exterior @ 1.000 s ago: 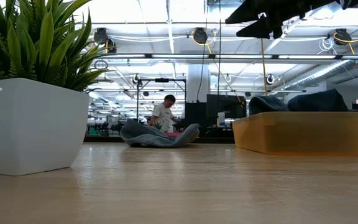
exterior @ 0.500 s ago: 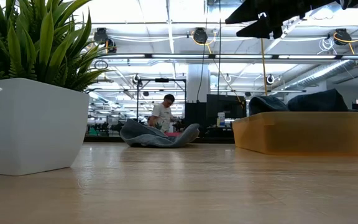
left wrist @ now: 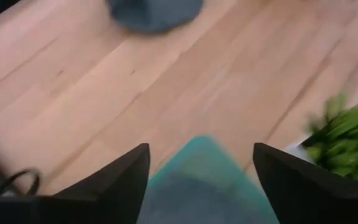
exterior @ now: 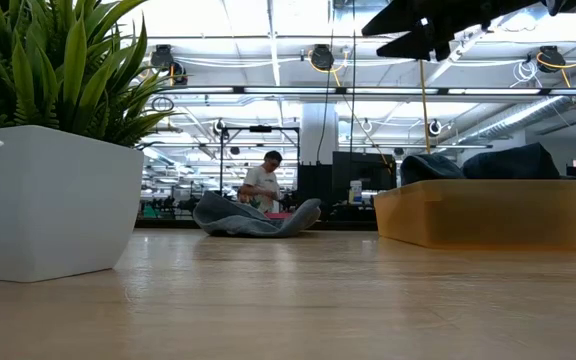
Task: Pick & Place hat
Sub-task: Put the gray cap into the green bin
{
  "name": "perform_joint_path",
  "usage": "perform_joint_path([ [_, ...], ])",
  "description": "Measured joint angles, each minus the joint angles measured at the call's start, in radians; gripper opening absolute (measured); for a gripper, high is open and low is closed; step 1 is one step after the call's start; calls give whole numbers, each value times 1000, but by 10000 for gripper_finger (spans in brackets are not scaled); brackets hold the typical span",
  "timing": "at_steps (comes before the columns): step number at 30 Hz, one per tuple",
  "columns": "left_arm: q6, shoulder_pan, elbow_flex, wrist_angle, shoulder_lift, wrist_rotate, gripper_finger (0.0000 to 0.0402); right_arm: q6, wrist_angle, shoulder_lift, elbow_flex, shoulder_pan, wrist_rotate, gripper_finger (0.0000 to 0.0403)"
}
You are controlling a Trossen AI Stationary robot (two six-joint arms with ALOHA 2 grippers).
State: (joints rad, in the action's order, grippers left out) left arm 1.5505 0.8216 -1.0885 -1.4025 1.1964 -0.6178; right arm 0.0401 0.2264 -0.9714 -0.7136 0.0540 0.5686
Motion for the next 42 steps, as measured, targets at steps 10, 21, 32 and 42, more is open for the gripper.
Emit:
perform_joint_path([
  [10,-359,-190,0,284,-87,-73,392,-110,0,0,0,0,-111,366],
  [21,-741,-484,0,608,-87,-17,380,-384,-3,-20,1,-6,-125,366],
  [32,-997,-759,0,805,-86,198,374,-584,120,-46,1,-27,-115,366],
  [42,-1120,-934,0,914,-86,334,374,-370,246,-181,-158,-117,-15,366],
])
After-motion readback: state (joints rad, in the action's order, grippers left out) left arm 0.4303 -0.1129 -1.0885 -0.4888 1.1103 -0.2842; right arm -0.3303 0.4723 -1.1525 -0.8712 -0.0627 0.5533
